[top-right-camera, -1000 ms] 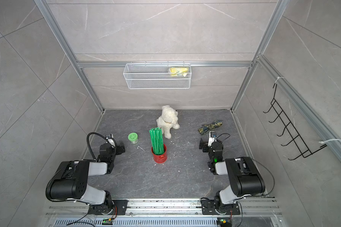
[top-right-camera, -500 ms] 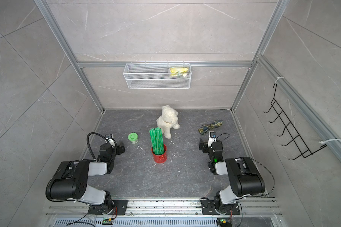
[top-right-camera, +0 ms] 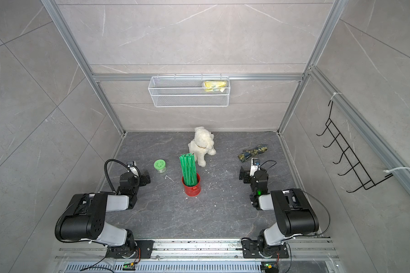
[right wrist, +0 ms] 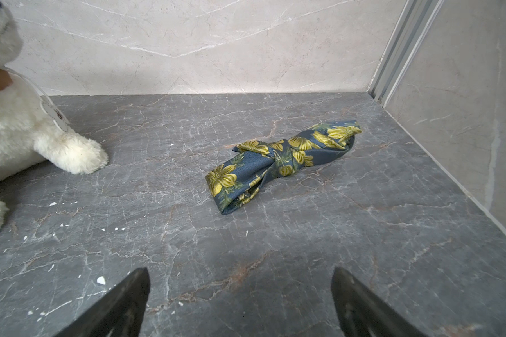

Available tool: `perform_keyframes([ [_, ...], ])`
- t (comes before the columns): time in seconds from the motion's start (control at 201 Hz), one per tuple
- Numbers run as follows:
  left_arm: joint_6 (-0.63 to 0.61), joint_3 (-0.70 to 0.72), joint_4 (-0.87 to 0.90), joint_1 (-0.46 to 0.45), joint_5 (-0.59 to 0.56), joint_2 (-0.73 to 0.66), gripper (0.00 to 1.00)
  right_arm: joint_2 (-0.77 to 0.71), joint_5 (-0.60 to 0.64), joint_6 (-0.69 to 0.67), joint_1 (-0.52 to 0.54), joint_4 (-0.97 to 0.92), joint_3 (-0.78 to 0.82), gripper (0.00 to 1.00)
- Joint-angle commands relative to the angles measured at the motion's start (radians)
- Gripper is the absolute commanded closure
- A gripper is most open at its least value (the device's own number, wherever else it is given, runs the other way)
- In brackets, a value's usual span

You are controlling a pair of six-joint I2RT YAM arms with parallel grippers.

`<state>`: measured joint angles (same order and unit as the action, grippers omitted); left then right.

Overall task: Take the straws out of the storage container
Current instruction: Pick up the straw from the container.

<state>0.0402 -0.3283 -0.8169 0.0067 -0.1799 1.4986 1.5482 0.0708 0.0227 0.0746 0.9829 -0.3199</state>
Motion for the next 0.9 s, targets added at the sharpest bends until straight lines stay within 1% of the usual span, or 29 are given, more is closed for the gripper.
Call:
perform_keyframes([
  [0.0, -0.030, -0.021, -0.053, 0.006, 0.002, 0.003, 0.00, -0.011, -0.007, -0.007, 0.007, -0.018, -0.013, 0.00],
  [0.249, -0.031, -0.018, -0.056, 0.006, 0.000, 0.001, 0.00, -0.013, -0.007, -0.008, 0.007, -0.017, -0.013, 0.00],
  [0.299, -0.021, -0.022, -0.051, 0.004, -0.048, -0.011, 0.00, -0.018, -0.004, -0.003, 0.008, -0.015, -0.009, 0.00],
  [0.338, -0.001, -0.052, 0.030, 0.004, -0.096, -0.049, 0.00, -0.032, 0.004, 0.001, 0.007, -0.023, -0.007, 0.00],
  [0.413, 0.041, -0.167, 0.313, 0.004, -0.169, -0.142, 0.00, -0.076, 0.046, 0.016, 0.007, -0.094, -0.027, 0.00],
  [0.453, 0.055, -0.228, 0.432, 0.004, -0.185, -0.182, 0.00, -0.106, 0.072, 0.019, 0.007, -0.162, -0.049, 0.00],
  [0.508, 0.097, -0.298, 0.556, 0.004, -0.182, -0.233, 0.00, -0.153, 0.076, 0.020, 0.007, -0.273, -0.089, 0.00],
  [0.548, 0.164, -0.348, 0.648, 0.004, -0.185, -0.262, 0.00, -0.186, 0.090, 0.026, 0.008, -0.364, -0.127, 0.00],
  [0.577, 0.224, -0.386, 0.716, 0.004, -0.189, -0.282, 0.00, -0.212, 0.123, 0.047, 0.007, -0.438, -0.161, 0.00],
  [0.642, 0.340, -0.467, 0.854, 0.004, -0.166, -0.314, 0.00, -0.261, 0.248, 0.180, 0.007, -0.629, -0.257, 0.00],
  [0.692, 0.431, -0.530, 0.981, 0.004, -0.124, -0.337, 0.00, -0.293, 0.303, 0.264, 0.007, -0.784, -0.344, 0.00],
  [0.727, 0.500, -0.564, 1.071, 0.005, -0.124, -0.354, 0.00, -0.311, 0.322, 0.343, 0.007, -0.933, -0.416, 0.00],
  [0.767, 0.630, -0.596, 1.189, 0.010, -0.166, -0.376, 0.00, -0.324, 0.359, 0.429, 0.008, -1.109, -0.499, 0.00],
  [0.796, 0.740, -0.622, 1.301, 0.023, -0.182, -0.396, 0.00, -0.325, 0.356, 0.456, 0.006, -1.232, -0.559, 0.00],
  [0.821, 0.756, -0.632, 1.344, 0.037, -0.136, -0.417, 0.00, -0.321, 0.313, 0.451, 0.005, -1.307, -0.598, 0.00],
  [0.826, 0.747, -0.632, 1.345, 0.041, -0.112, -0.420, 0.00, -0.321, 0.313, 0.451, 0.005, -1.307, -0.598, 0.00],
  [0.871, 0.637, -0.616, 1.260, 0.056, 0.096, -0.461, 0.00, -0.318, 0.179, 0.418, 0.005, -1.355, -0.628, 0.00],
  [0.891, 0.603, -0.614, 1.242, 0.055, 0.149, -0.479, 0.00, -0.320, 0.124, 0.408, 0.005, -1.351, -0.627, 0.00],
])
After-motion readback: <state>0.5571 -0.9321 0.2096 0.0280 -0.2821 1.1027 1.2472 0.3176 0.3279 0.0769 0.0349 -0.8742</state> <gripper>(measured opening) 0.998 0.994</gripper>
